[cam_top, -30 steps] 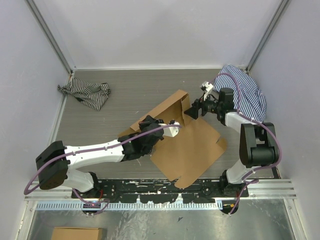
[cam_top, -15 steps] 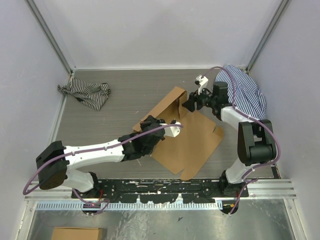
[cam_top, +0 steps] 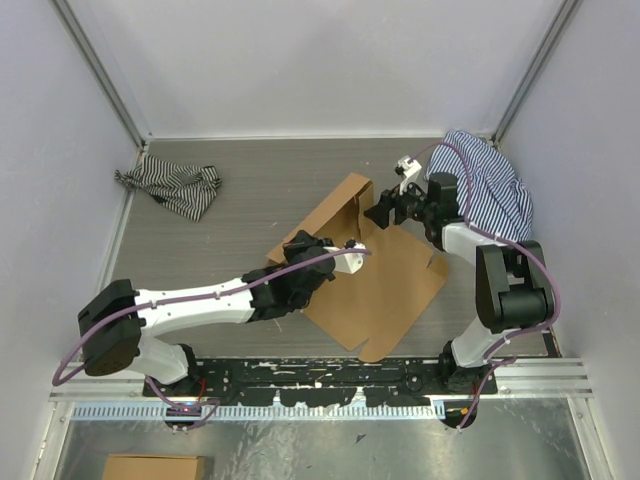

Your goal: Fold the paper box

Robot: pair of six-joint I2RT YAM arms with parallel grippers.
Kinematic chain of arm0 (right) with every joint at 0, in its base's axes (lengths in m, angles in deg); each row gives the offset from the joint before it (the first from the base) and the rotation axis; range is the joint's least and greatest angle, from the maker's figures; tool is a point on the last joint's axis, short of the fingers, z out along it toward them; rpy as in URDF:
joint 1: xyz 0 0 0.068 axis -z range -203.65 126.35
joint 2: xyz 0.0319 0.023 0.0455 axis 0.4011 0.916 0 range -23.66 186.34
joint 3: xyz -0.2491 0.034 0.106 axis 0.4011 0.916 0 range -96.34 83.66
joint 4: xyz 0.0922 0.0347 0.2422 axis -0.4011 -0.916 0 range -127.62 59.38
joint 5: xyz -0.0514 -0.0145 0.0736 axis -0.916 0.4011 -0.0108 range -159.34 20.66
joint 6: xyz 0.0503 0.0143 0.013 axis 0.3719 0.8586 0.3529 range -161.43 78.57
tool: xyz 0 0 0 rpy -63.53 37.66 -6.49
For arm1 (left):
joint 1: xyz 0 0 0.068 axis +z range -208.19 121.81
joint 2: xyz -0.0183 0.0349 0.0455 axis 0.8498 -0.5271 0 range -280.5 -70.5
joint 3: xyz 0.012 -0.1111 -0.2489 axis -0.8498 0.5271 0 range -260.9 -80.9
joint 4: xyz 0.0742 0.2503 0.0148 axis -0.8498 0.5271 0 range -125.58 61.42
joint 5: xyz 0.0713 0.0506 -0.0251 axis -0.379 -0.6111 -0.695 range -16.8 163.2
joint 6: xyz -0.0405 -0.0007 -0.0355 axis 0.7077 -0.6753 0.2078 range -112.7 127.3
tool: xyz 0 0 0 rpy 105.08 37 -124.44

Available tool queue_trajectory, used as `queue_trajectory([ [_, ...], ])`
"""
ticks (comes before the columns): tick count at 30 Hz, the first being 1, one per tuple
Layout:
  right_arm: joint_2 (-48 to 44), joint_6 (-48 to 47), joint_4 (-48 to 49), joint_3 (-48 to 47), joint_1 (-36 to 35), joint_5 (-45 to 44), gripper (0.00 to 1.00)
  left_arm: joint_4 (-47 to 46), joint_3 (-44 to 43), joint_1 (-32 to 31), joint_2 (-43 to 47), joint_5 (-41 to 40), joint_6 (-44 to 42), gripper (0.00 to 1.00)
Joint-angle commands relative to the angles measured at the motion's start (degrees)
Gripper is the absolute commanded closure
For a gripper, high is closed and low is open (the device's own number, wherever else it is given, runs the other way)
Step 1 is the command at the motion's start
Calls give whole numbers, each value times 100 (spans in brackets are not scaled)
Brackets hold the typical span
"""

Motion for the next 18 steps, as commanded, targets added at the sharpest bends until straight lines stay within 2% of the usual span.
queue_trajectory([
  [1, 31, 102, 1056, 71, -24, 304, 25, 15, -180, -57, -164, 97, 129, 100],
  [7, 303, 19, 1057, -234, -69, 677, 26, 33, -216, -57, -164, 220, 324, 100],
  [12, 501, -45, 991, -426, -183, 651, 34, 58, -244, -64, -151, 288, 354, 100],
  [16, 650, 122, 1139, -524, -249, 632, 51, 73, -240, -74, -139, 331, 398, 100],
  [18, 711, 230, 1134, -586, -288, 530, 65, 77, -243, -74, -156, 308, 405, 100],
])
